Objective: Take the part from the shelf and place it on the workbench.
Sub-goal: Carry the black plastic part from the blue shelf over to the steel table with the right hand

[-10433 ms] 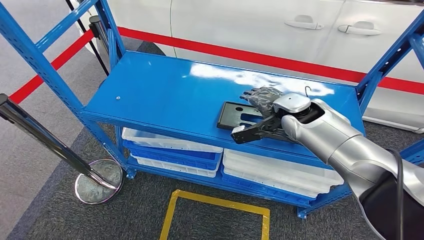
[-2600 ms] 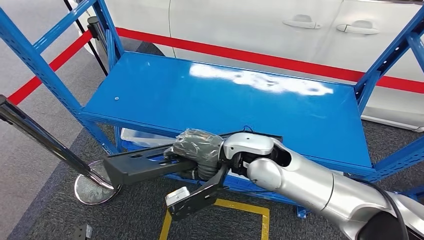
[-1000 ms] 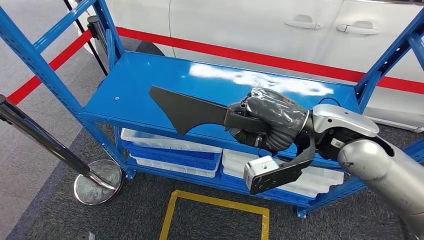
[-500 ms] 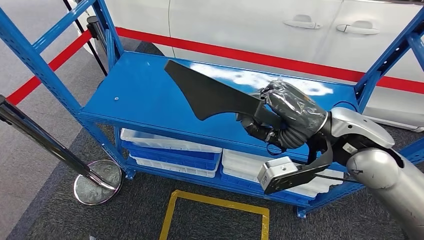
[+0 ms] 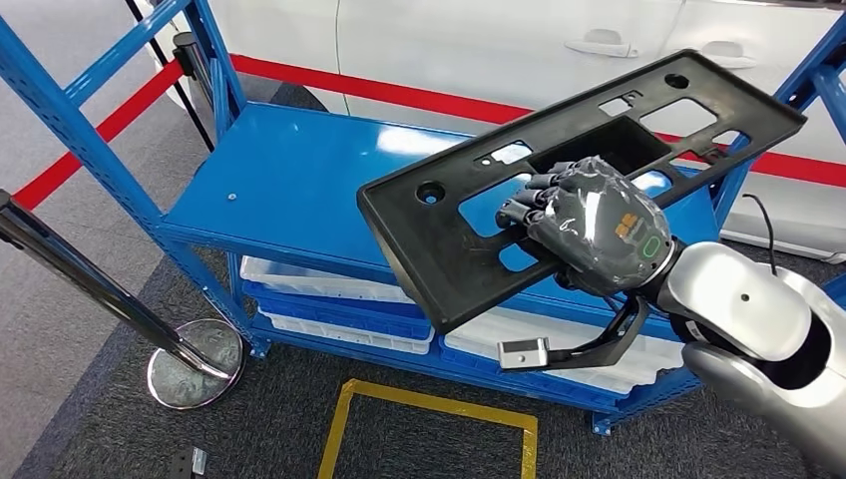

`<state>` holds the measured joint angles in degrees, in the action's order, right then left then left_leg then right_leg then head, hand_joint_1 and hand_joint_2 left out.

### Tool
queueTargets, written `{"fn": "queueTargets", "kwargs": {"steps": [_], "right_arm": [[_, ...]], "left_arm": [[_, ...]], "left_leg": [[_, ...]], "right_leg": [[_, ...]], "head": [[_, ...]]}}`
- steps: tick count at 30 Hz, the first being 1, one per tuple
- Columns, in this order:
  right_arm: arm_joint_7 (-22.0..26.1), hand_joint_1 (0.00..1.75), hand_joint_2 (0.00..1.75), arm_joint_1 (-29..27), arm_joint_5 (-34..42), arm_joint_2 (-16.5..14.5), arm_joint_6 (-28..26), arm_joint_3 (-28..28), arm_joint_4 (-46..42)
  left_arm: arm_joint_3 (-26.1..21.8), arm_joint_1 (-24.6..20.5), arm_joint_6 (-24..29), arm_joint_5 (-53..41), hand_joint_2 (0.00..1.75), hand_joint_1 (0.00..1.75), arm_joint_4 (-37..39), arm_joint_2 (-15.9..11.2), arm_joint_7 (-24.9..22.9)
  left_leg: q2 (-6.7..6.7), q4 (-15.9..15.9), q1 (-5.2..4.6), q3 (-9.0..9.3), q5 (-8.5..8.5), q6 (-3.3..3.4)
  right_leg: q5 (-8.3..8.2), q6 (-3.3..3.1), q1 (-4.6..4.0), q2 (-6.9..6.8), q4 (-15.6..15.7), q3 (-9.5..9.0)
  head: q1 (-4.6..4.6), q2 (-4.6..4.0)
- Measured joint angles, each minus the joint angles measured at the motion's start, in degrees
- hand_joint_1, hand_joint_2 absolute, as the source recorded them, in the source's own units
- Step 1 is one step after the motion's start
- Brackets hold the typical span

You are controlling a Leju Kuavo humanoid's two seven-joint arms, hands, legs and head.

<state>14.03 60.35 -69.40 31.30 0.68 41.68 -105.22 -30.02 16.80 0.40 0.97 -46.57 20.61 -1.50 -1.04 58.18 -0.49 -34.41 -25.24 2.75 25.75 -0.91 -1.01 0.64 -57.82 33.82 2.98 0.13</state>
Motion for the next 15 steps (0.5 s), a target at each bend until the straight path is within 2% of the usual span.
{"fn": "queueTargets", "kwargs": {"steps": [6,15], "right_arm": [[-1.1,1.75,1.75,3.0,-1.8,1.9,-0.8,5.3,-0.6],[-1.3,1.75,1.75,6.3,3.0,4.0,0.5,9.0,-0.7]], "left_arm": [[-3.7,-2.1,-2.6,-3.9,1.75,0.0,3.1,0.0,2.8],[-9.2,-4.8,-4.9,-8.9,1.75,0.0,7.3,0.0,5.2]], "left_leg": [[-0.06,0.0,0.01,-0.01,0.0,-0.01],[-0.04,0.0,0.0,0.0,-0.02,-0.03]], "right_leg": [[0.03,0.02,-0.01,-0.04,0.0,0.01],[0.05,0.01,0.01,-0.02,0.0,0.0]], "head": [[0.0,0.0],[0.0,0.0]]}}
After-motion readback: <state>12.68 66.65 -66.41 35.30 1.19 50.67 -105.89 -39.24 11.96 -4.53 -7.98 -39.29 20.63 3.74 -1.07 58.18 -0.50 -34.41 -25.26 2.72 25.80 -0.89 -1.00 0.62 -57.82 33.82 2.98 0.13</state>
